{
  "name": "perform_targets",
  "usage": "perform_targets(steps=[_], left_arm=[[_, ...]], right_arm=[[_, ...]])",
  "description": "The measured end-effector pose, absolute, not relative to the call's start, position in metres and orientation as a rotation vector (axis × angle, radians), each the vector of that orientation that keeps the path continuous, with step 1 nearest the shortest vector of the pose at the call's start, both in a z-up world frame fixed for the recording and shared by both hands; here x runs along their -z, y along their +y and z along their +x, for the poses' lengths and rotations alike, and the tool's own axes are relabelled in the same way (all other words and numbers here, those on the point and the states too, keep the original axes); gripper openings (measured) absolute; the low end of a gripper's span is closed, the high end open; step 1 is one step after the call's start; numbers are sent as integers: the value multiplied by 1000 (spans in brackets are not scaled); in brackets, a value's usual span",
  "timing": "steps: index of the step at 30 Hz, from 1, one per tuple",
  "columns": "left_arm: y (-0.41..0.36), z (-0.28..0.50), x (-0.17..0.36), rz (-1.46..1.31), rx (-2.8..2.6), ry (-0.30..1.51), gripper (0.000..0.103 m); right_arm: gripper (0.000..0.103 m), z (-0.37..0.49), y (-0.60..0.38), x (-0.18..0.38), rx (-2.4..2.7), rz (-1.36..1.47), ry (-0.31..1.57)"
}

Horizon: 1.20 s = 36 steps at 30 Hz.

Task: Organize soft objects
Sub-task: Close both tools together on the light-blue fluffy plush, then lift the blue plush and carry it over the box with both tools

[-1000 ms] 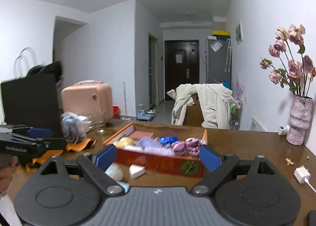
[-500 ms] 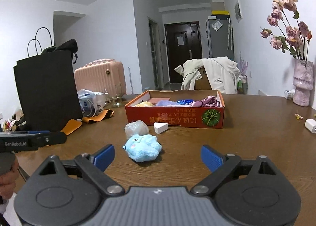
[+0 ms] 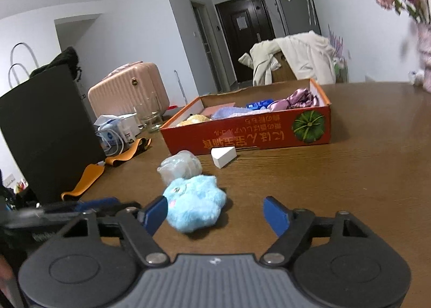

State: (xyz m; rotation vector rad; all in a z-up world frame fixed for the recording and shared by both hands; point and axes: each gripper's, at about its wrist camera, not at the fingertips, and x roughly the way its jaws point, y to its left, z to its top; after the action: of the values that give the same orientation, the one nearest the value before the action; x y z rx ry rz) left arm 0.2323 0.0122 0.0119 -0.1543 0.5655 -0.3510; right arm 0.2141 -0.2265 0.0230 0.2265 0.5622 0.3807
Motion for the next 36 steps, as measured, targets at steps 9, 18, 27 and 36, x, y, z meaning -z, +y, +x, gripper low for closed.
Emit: perform_targets(steps=[9,18,27,36], left_arm=[[15,279,15,-290,390,638,41],[24,286,21,-386,425,658,38],[2,268,16,-355,466,659,39],[3,253,10,-369,484,671,48]], right_arm=[[65,288,-211,2,-443,274,630],[38,307,-210,23,-532,361,702],[16,225,-242,6,-486,334,712],[39,236,-265,8,-421,400,647]])
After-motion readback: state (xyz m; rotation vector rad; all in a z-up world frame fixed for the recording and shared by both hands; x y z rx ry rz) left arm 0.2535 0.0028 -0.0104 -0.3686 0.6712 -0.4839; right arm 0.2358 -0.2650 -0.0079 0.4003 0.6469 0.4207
